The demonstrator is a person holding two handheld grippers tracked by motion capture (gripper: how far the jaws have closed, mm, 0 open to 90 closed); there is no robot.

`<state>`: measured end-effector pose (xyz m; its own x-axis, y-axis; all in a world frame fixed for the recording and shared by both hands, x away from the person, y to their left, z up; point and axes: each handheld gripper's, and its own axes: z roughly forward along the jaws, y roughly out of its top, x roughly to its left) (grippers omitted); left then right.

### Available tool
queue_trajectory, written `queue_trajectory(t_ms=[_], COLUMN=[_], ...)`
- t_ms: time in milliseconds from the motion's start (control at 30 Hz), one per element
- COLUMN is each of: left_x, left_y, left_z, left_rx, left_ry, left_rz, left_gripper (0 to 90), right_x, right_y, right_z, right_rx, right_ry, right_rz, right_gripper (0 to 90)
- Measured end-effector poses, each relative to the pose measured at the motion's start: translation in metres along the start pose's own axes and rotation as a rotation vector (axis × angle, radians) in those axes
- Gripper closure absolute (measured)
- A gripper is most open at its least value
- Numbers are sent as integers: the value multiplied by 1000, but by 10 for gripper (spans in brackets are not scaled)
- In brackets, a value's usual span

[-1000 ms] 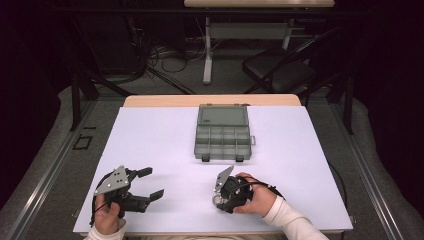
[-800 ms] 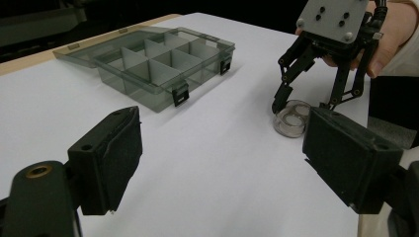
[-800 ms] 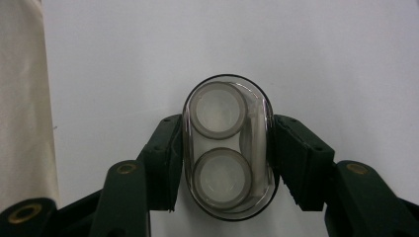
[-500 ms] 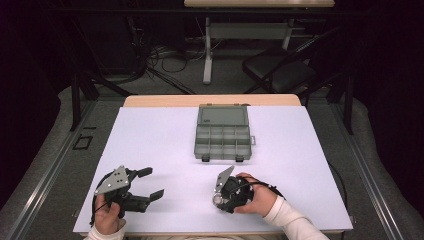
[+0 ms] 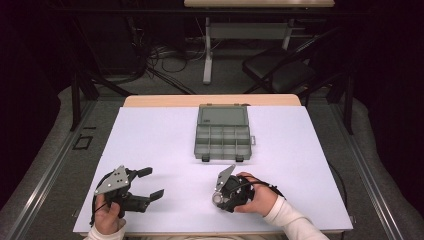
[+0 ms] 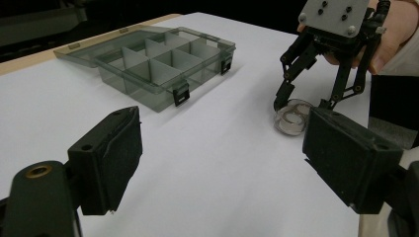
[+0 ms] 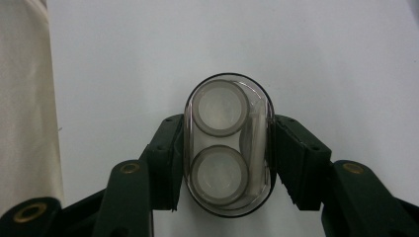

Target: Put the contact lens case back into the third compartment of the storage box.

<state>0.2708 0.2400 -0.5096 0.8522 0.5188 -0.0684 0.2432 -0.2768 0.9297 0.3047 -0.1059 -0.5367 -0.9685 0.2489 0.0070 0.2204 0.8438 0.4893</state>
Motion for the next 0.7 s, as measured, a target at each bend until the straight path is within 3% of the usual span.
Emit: queue_trajectory(t_ms=[700], left_x=[0], left_y=[0], left_z=[0], left_rx=[-3], left_ry=[-2], left_rz=[-1], left_gripper=[159], right_x=[-2], right_y=[1], right_z=[-9], right_rx=[-64], right_ry=[-25], right_rz=[40], right_gripper=[487])
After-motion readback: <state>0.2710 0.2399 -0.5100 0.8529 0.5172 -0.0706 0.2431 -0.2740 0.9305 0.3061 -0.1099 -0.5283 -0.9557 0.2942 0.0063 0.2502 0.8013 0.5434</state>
